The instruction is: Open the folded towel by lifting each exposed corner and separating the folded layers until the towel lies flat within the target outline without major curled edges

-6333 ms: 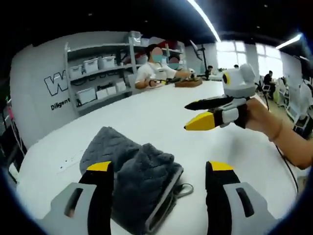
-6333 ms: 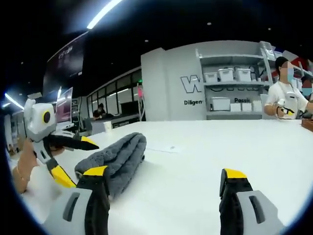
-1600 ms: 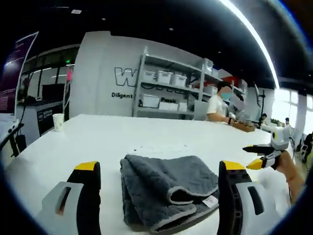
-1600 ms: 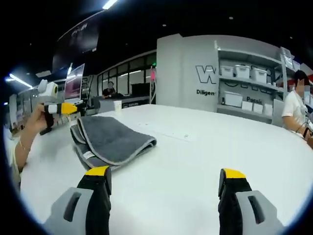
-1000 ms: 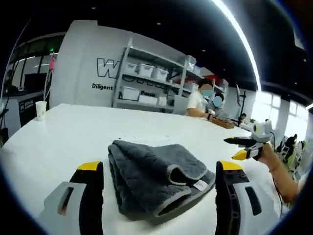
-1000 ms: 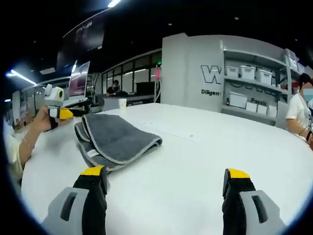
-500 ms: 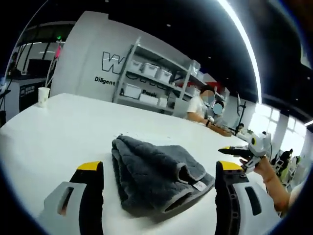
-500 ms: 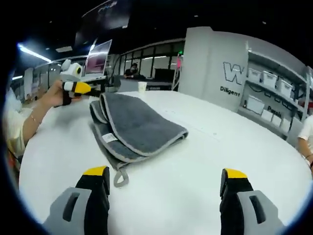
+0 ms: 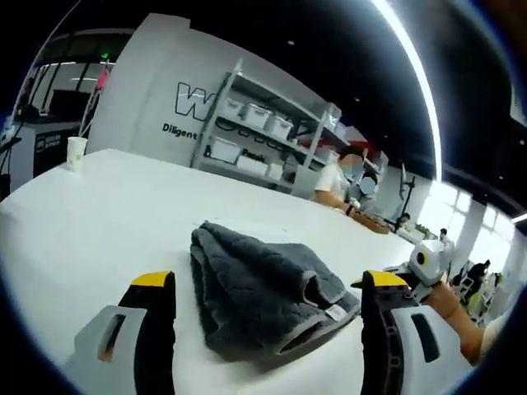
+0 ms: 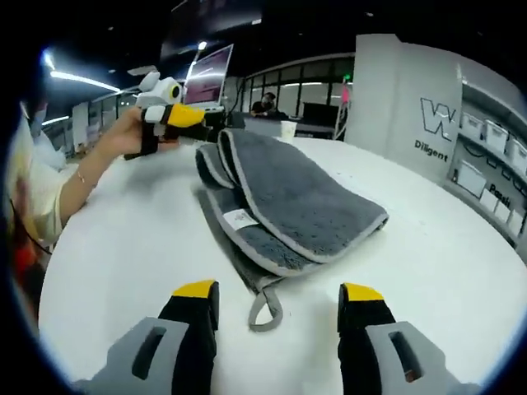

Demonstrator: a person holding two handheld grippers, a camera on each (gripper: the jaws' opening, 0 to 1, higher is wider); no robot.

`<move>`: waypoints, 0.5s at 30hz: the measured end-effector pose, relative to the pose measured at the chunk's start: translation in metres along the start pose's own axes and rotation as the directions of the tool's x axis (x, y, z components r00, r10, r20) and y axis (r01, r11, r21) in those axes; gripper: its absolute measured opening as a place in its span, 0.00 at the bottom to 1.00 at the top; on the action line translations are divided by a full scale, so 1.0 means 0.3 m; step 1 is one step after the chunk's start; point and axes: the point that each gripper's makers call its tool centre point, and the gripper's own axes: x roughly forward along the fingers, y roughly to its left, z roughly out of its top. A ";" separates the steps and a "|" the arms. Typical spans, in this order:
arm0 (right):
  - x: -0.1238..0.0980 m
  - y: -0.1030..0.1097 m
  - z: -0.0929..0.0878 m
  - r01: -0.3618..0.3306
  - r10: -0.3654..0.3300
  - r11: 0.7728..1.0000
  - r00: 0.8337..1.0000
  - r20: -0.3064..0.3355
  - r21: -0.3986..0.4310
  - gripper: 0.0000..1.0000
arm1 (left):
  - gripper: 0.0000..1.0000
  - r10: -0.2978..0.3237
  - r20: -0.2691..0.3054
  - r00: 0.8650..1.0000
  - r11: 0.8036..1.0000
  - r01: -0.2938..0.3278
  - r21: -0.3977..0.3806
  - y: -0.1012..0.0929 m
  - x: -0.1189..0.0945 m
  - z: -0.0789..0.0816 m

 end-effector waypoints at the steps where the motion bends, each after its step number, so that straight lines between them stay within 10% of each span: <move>1: 0.007 0.009 -0.002 -0.010 0.010 1.000 1.000 0.000 -0.006 0.45 | 0.92 0.002 -0.001 1.000 1.000 -0.002 0.001 0.002 -0.002 -0.002; 10: 0.038 0.046 0.010 -0.039 0.041 0.998 0.999 0.033 -0.050 0.05 | 0.91 0.012 0.013 1.000 1.000 -0.012 -0.015 0.022 -0.011 0.010; 15: 0.027 0.048 0.022 -0.046 0.050 0.997 0.997 0.064 -0.059 0.01 | 0.91 0.002 0.012 1.000 1.000 -0.002 -0.025 0.016 -0.010 0.007</move>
